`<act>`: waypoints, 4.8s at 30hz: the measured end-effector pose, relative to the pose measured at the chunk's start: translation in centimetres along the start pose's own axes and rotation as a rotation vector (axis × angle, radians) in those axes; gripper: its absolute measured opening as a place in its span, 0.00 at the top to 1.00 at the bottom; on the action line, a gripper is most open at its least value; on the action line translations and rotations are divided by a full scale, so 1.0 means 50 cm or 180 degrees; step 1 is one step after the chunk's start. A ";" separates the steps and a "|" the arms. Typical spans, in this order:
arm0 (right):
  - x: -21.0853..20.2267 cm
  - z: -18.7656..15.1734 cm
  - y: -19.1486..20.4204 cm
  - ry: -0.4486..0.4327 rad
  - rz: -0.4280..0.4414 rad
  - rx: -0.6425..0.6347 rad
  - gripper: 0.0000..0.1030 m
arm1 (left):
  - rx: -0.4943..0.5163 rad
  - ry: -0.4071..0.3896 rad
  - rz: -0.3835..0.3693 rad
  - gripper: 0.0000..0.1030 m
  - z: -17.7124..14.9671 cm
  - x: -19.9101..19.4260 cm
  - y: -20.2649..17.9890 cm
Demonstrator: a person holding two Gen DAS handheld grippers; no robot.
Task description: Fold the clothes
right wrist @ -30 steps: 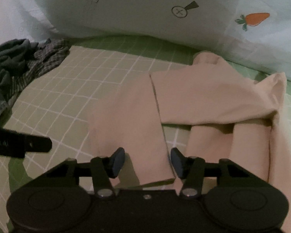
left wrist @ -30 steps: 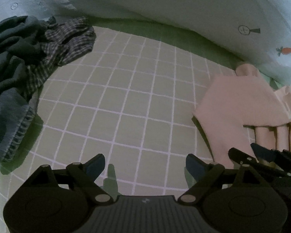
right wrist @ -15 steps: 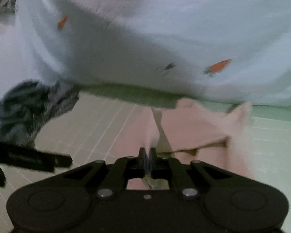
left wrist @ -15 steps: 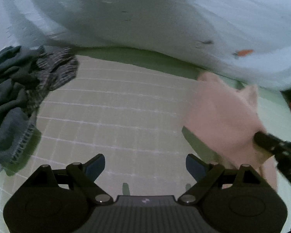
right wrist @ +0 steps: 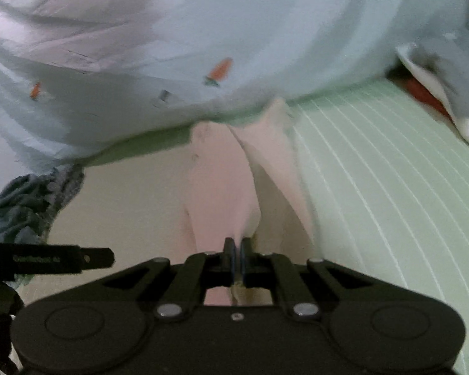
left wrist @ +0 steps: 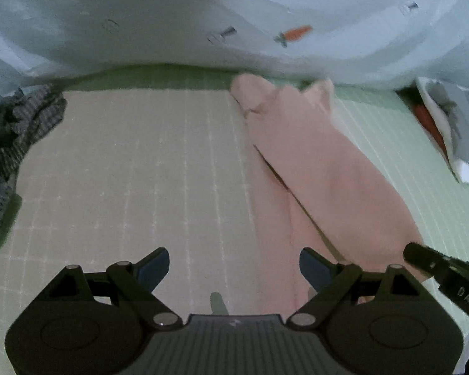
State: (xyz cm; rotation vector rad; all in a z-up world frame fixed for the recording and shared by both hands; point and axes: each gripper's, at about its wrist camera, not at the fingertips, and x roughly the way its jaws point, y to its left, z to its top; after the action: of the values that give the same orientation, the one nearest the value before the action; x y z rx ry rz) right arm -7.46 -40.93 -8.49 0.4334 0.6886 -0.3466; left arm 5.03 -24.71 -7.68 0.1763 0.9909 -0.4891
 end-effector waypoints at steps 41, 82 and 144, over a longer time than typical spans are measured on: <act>0.081 -0.094 -0.075 0.0585 -0.0024 -0.0037 0.40 | -0.0151 0.0435 -0.0175 0.31 -0.120 0.112 -0.077; -0.091 0.283 -0.166 -0.0053 0.1629 0.1240 0.89 | -0.0450 -0.0963 -0.1011 0.86 0.205 -0.197 -0.108; 0.297 0.167 -0.203 0.0883 0.0301 0.0501 0.26 | -0.0687 0.0760 -0.0555 0.25 0.183 0.286 -0.010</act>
State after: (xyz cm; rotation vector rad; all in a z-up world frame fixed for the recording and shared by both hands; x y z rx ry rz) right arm 3.22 -56.16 -15.41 0.6696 0.9109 -0.2537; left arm 18.17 -32.95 -14.62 -0.0477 1.2920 -0.5240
